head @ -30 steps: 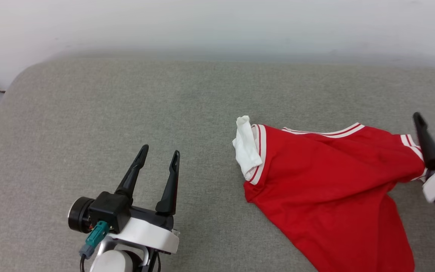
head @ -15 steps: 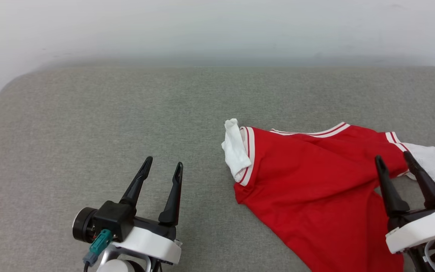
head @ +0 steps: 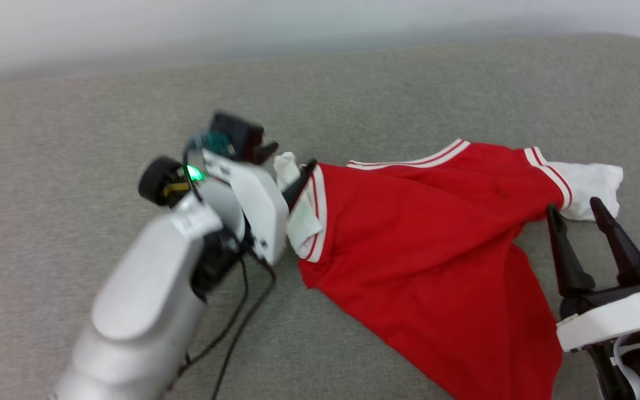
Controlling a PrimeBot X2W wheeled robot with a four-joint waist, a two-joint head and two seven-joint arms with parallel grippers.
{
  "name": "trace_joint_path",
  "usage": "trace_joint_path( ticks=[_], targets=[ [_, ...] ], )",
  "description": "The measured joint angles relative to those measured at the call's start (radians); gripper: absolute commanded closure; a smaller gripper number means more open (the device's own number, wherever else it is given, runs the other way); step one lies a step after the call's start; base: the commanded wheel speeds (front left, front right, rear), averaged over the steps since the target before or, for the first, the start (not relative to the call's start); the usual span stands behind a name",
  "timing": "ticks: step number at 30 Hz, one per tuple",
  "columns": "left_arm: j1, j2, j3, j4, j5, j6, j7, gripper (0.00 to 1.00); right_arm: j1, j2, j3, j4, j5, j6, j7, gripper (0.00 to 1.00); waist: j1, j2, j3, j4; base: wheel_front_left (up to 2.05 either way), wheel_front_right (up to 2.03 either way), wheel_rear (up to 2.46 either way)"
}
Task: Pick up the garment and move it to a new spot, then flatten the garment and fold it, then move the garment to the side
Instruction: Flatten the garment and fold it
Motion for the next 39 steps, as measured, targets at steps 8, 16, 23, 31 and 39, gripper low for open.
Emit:
trace_joint_path(
  ticks=[8,16,23,31,39],
  targets=[
    [-0.217,0.083,-0.029,0.16,-0.152,0.0,0.314,0.0,-0.042,0.033,0.04,0.033,-0.003,0.0,-0.033,0.0,0.0001,0.0,0.072,-0.078,0.0,0.0,0.0],
    [-0.267,0.142,-0.085,0.252,-0.149,0.0,0.383,0.0,-0.059,0.05,0.06,0.077,-0.001,0.0,-0.065,0.0,0.0001,0.0,0.13,-0.126,0.0,0.0,0.0],
    [-0.27,0.14,-0.101,0.271,-0.199,0.0,0.307,1.0,-0.06,0.057,0.072,0.102,-0.009,0.0,-0.072,0.0,0.0001,0.0,0.127,-0.104,0.0,0.0,0.0],
    [-0.222,0.158,-0.052,0.247,-0.246,0.0,0.131,1.0,-0.047,0.048,0.057,0.098,-0.026,0.0,-0.041,0.0,0.0001,0.0,0.069,-0.055,0.0,0.0,0.0],
    [-0.096,0.192,0.019,0.183,-0.288,0.005,-0.038,1.0,-0.011,0.04,0.03,0.066,-0.033,0.0,0.005,0.0,0.0,0.0,0.009,0.025,0.0,0.0,0.0]
  ],
)
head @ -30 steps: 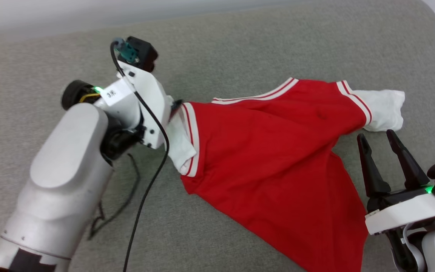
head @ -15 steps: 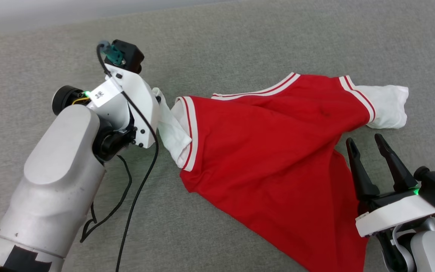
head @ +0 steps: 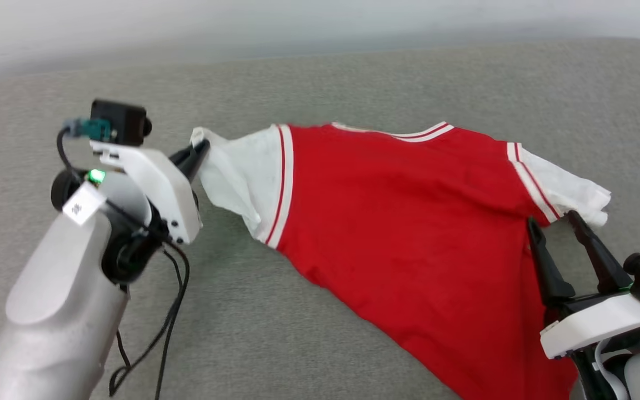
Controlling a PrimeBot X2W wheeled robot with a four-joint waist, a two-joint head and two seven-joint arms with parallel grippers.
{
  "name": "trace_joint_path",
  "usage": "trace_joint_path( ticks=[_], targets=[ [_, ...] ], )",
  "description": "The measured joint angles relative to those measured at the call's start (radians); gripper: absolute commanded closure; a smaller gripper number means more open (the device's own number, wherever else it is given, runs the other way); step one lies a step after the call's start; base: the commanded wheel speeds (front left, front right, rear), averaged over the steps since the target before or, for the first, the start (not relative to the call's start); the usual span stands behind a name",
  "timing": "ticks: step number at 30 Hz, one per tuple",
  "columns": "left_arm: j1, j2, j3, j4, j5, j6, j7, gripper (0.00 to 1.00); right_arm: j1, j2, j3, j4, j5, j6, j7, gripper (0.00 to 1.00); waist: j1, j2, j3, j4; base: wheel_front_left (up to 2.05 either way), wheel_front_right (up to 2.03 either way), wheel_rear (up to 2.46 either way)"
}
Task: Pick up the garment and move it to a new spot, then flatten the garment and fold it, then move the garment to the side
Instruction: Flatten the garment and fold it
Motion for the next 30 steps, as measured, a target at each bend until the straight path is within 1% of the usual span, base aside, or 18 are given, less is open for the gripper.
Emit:
trace_joint_path(
  ticks=[5,10,11,12,13,15,17,22,26,30],
  targets=[
    [0.098,0.009,0.002,-0.016,-0.02,0.0,-0.053,1.0,0.009,-0.005,-0.013,-0.025,-0.002,0.0,0.031,0.0,0.0,-0.0001,-0.017,0.055,0.0,0.0,0.0],
    [0.163,0.011,-0.011,0.032,-0.022,-0.002,-0.11,1.0,0.012,-0.009,-0.016,-0.037,-0.003,0.0,0.06,0.0,-0.0001,-0.0001,-0.019,0.095,0.0,0.0,0.0],
    [0.171,0.01,-0.015,0.047,-0.021,-0.002,-0.126,0.68,0.012,-0.009,-0.016,-0.038,-0.003,0.0,0.062,0.0,0.0,0.0,-0.019,0.101,0.0,0.0,0.0],
    [0.179,0.01,-0.02,0.062,-0.015,-0.002,-0.142,0.25,0.012,-0.01,-0.016,-0.04,-0.003,0.0,0.065,0.0,0.0,0.0,-0.018,0.106,0.0,0.0,0.0],
    [0.186,0.01,-0.025,0.082,-0.007,-0.002,-0.157,0.0,0.012,-0.011,-0.016,-0.041,-0.003,0.0,0.069,0.0,-0.0001,0.0,-0.018,0.11,0.0,0.0,0.0],
    [0.195,0.011,-0.039,0.118,0.016,-0.002,-0.191,0.0,0.013,-0.013,-0.017,-0.042,-0.003,0.0,0.072,0.0,0.0,0.0,-0.02,0.117,0.0,0.0,0.0],
    [0.201,0.014,-0.05,0.144,0.052,0.008,-0.237,0.0,0.013,-0.013,-0.018,-0.042,-0.003,0.0,0.077,0.0,0.0,0.0,-0.025,0.122,0.0,0.0,0.0],
    [0.202,0.006,-0.053,0.165,0.109,0.039,-0.393,0.0,0.02,-0.018,-0.02,-0.042,-0.001,0.0,0.083,0.0,-0.0001,-0.0001,-0.052,0.133,0.0,0.0,0.0],
    [0.217,-0.008,-0.052,0.11,0.15,0.077,-0.512,0.0,0.034,-0.022,-0.026,-0.042,0.001,0.0,0.085,0.0,-0.0001,0.0,-0.084,0.141,0.0,0.0,0.0],
    [0.267,-0.017,-0.035,0.003,0.198,0.118,-0.555,0.0,0.044,-0.027,-0.031,-0.044,0.007,0.0,0.091,0.0,-0.0001,0.0,-0.114,0.151,0.0,0.0,0.0]
  ],
)
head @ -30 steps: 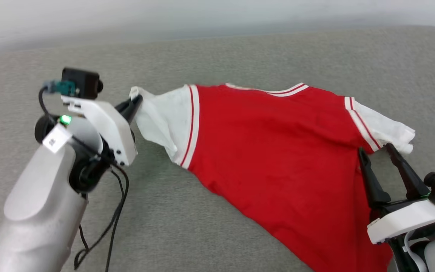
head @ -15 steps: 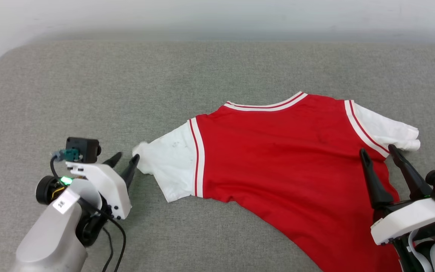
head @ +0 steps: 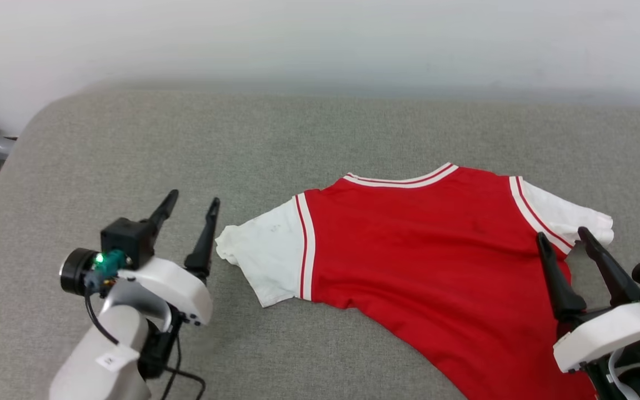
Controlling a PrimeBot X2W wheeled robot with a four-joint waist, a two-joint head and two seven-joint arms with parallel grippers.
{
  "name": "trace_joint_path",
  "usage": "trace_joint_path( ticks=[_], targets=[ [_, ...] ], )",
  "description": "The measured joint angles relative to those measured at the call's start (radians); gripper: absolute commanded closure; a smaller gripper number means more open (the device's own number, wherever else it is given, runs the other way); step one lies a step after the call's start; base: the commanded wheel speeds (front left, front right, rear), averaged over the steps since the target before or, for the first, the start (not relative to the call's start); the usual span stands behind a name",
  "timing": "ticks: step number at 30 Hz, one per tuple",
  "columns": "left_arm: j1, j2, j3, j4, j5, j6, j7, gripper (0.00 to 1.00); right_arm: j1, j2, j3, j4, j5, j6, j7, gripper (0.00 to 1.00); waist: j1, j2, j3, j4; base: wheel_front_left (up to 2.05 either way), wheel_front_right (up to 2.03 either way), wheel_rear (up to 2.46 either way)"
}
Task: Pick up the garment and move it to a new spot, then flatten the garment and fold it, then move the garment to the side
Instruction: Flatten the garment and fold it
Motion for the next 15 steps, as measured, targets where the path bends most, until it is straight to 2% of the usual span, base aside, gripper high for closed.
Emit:
trace_joint_path(
  ticks=[7,15],
  targets=[
    [0.178,-0.048,0.071,-0.273,0.114,0.068,-0.005,0.0,0.03,-0.007,-0.003,-0.012,0.003,0.0,0.022,0.0,0.0,0.0,-0.03,0.017,0.0,0.0,0.0],
    [0.314,-0.099,0.106,-0.399,0.199,0.074,-0.005,0.0,0.036,-0.036,-0.004,-0.027,0.012,0.0,0.098,0.0,-0.0001,0.0,-0.019,0.029,0.0,0.0,0.0]
  ],
)
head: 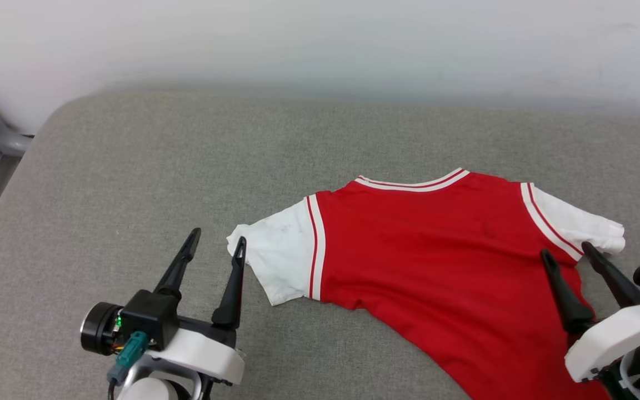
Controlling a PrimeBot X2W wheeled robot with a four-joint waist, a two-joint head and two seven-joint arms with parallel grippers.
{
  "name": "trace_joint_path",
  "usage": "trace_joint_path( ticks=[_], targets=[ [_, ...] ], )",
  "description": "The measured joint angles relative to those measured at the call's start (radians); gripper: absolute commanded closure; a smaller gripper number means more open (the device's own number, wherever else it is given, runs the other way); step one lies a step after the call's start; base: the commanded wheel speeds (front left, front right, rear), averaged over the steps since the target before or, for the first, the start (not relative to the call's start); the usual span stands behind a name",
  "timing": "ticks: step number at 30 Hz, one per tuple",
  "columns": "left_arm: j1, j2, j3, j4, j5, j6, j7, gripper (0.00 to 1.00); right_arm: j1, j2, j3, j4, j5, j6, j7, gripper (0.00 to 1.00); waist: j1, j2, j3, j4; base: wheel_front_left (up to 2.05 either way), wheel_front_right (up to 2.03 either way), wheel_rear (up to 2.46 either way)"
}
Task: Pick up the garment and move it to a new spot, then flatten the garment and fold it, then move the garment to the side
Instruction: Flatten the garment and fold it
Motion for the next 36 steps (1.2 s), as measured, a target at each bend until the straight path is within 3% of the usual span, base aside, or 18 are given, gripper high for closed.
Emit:
trace_joint_path(
  ticks=[3,9,15,19,25,36],
  targets=[
    [0.008,-0.012,0.0,-0.016,0.019,-0.006,0.0,0.0,-0.008,-0.035,-0.012,-0.015,0.015,0.0,0.086,0.0,0.0,0.0,0.018,0.007,0.0,0.0,0.0],
    [-0.013,-0.024,0.016,-0.038,0.039,-0.022,0.0,0.0,-0.128,-0.128,-0.115,-0.014,0.045,0.0,0.414,0.0,0.0001,0.0,0.075,0.021,0.0,0.0,0.0],
    [-0.043,-0.043,0.02,-0.039,0.055,-0.04,0.0,0.0,-0.315,-0.155,-0.237,0.073,0.123,0.0,0.783,0.0,0.0002,0.0,0.148,0.041,0.0,0.0,0.0],
    [-0.067,-0.053,0.025,-0.042,0.066,-0.055,0.0,0.0,-0.383,-0.191,-0.305,0.159,0.085,0.0,0.95,0.0,0.0002,0.0,0.192,0.063,0.0,0.0,0.0],
    [-0.091,-0.071,0.042,-0.041,0.074,-0.06,0.0,0.0,-0.485,-0.212,-0.383,0.265,0.014,0.0,1.02,0.0,0.0002,0.0,0.248,0.101,0.0,0.0,0.0],
    [-0.113,-0.091,0.062,-0.053,0.09,-0.081,0.0,0.0,-0.531,-0.22,-0.378,0.379,-0.055,0.0,0.974,0.0,0.0002,0.0,0.317,0.148,0.0,0.0,0.0]
  ],
)
